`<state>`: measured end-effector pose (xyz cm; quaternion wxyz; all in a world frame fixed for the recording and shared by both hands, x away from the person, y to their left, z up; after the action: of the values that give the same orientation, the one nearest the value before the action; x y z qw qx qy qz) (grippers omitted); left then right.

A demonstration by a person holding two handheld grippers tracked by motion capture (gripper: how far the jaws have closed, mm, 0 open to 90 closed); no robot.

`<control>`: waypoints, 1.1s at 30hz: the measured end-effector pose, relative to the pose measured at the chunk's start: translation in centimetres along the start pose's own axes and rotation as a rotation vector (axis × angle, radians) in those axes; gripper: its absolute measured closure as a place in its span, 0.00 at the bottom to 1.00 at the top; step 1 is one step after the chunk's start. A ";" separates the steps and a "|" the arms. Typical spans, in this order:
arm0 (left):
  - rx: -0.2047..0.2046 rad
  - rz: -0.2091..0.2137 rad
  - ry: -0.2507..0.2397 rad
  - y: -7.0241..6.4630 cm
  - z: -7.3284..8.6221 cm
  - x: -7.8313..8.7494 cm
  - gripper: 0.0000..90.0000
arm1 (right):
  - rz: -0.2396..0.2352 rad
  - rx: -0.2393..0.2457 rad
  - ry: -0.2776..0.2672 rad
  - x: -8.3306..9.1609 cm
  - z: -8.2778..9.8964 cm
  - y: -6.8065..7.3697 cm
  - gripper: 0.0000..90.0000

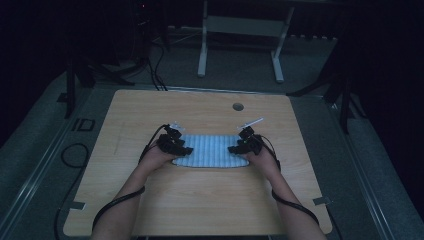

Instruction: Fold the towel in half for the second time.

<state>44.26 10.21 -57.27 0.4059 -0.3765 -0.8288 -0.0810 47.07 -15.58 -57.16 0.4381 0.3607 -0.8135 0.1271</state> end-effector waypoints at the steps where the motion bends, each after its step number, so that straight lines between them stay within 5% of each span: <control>1: -0.006 -0.003 -0.006 -0.1 0.0 0.2 0.42 | -0.007 -0.011 -0.020 0.3 -0.2 0.1 0.38; 3: -0.020 -0.001 -0.027 -0.7 -0.1 0.5 0.39 | -0.016 -0.009 -0.037 0.7 -0.2 0.2 0.29; 5: -0.034 -0.025 0.002 -1.0 0.1 0.6 0.24 | -0.037 0.018 -0.038 0.8 0.0 0.5 0.21; 15: -0.037 -0.031 -0.026 -1.8 1.4 1.7 0.03 | -0.037 0.029 -0.109 2.3 1.1 0.8 0.15; 22: -0.008 -0.089 -0.097 -1.2 2.5 3.1 0.03 | -0.024 -0.007 -0.151 3.7 2.0 -0.1 0.15; 33: 0.023 -0.124 -0.094 -0.3 4.4 5.0 0.03 | -0.006 0.005 -0.179 5.3 4.2 -0.9 0.15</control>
<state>39.44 14.73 -56.45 0.3652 -0.3233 -0.8694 -0.0786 43.17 -20.92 -55.46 0.3632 0.3741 -0.8480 0.0951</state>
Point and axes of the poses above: each handheld gripper's, and its own axes: x roughly backward along the jaws, z roughly out of its underside, y roughly to its left, the point moved 5 cm from there along -x, roughly forward along the jaws, and after that the axes turned 1 degree about -y, right-handed, at the moved point
